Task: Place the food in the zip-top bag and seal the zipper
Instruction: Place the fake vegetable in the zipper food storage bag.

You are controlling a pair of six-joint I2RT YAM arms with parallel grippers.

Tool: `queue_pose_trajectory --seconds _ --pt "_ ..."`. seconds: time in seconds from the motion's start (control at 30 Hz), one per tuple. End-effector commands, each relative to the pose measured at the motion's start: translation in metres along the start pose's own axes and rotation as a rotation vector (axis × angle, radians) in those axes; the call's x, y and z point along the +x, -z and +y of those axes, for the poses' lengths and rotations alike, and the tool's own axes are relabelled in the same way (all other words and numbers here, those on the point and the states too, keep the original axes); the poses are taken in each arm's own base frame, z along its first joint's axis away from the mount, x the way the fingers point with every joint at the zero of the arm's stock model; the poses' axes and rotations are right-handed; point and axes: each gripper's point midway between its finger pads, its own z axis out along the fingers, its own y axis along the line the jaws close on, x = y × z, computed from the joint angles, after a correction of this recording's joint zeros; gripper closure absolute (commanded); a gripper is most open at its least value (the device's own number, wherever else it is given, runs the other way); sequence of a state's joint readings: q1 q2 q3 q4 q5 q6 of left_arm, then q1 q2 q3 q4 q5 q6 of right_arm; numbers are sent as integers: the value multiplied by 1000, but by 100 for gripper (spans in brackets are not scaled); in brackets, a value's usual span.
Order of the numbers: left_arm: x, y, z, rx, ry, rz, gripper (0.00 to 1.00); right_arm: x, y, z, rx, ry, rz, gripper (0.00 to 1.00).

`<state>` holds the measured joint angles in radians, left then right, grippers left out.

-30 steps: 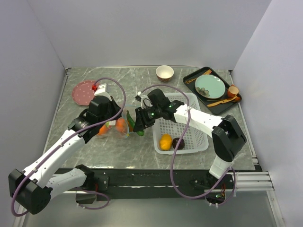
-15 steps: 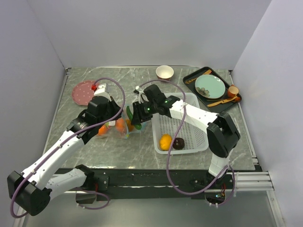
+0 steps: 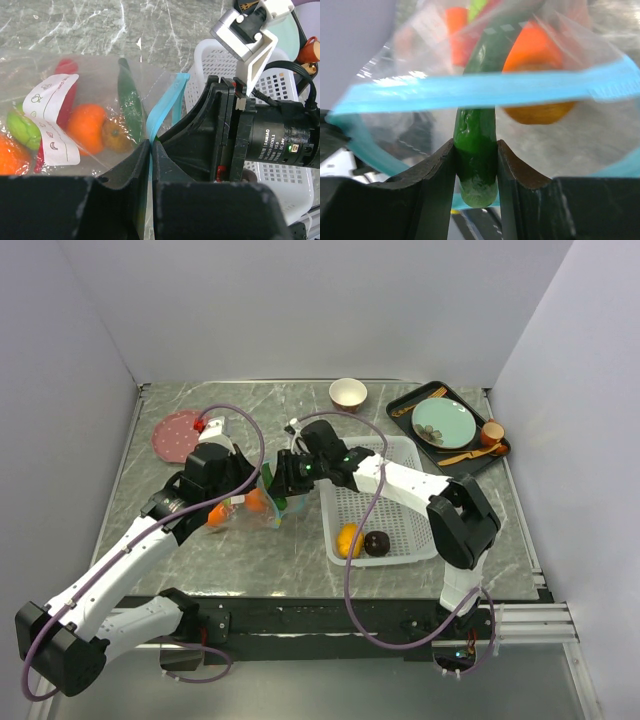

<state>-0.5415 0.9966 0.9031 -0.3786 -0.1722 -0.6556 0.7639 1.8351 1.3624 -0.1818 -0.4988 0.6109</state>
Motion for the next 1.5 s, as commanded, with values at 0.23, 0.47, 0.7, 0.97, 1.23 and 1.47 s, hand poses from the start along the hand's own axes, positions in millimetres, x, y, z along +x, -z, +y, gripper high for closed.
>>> queue_pose_trajectory --seconds 0.23,0.47,0.7,0.97,1.23,1.47 --pt "-10 -1 -10 42 15 -30 89 -8 -14 48 -136 19 -21 59" --pt "-18 4 -12 40 28 -56 88 -7 -15 50 -160 26 -34 56" --pt "-21 4 -14 43 42 -66 87 -13 -19 42 -117 38 -73 45" --pt "-25 6 -10 17 43 -83 87 -13 -10 28 -42 45 -114 33" --pt "-26 6 -7 5 48 -92 87 -25 55 -12 282 115 -253 28" --pt "-24 5 -4 -3 44 -88 86 -7 140 -80 635 11 -400 16"
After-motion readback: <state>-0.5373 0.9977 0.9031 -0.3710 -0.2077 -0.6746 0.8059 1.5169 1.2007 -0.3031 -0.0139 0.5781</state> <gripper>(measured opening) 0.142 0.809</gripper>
